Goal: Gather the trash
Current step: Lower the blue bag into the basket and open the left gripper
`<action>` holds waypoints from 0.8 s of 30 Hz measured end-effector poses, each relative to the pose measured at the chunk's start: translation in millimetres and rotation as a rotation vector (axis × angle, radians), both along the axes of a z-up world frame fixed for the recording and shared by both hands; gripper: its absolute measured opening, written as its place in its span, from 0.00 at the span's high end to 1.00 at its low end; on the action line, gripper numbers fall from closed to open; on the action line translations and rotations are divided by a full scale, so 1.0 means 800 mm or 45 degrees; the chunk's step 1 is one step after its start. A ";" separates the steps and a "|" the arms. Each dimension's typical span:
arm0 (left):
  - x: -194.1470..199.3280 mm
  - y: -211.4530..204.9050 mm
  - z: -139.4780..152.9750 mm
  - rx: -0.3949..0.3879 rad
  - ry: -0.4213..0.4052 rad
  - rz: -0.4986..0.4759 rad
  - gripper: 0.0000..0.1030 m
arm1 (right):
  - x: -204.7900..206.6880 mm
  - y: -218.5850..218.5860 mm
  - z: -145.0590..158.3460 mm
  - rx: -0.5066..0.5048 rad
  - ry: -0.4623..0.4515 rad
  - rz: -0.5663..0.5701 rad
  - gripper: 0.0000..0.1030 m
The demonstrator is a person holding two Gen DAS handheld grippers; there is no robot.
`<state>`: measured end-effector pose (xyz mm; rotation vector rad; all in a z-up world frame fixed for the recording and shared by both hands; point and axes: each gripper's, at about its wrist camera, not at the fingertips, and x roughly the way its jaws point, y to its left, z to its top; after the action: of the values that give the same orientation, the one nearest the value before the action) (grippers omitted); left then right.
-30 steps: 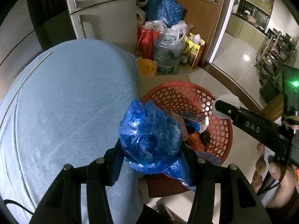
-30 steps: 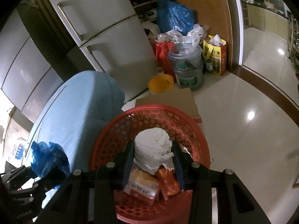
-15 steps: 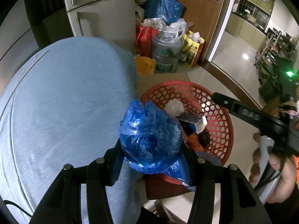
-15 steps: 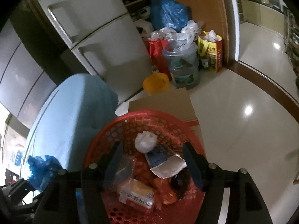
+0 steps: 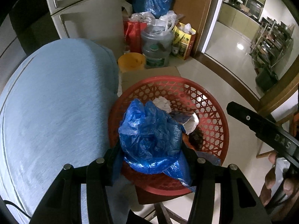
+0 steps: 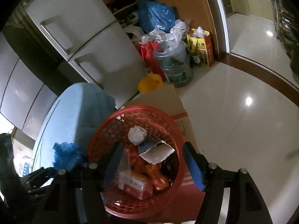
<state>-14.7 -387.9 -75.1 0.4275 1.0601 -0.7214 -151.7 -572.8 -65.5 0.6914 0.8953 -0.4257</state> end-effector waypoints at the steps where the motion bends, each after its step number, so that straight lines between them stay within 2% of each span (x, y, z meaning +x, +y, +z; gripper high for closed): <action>1: 0.000 -0.001 0.000 0.001 -0.002 -0.002 0.48 | -0.001 0.001 0.002 -0.003 -0.004 0.001 0.32; 22: 0.010 -0.029 -0.028 0.046 0.023 -0.016 0.47 | -0.014 -0.004 0.027 -0.057 -0.037 -0.035 0.32; 24: 0.011 -0.031 -0.028 0.037 0.036 -0.018 0.45 | -0.013 -0.003 0.029 -0.058 -0.039 -0.031 0.32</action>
<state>-6.2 -412.5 -97.3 0.4510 1.0964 -0.7277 -162.0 -574.9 -42.1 0.6656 0.8465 -0.4545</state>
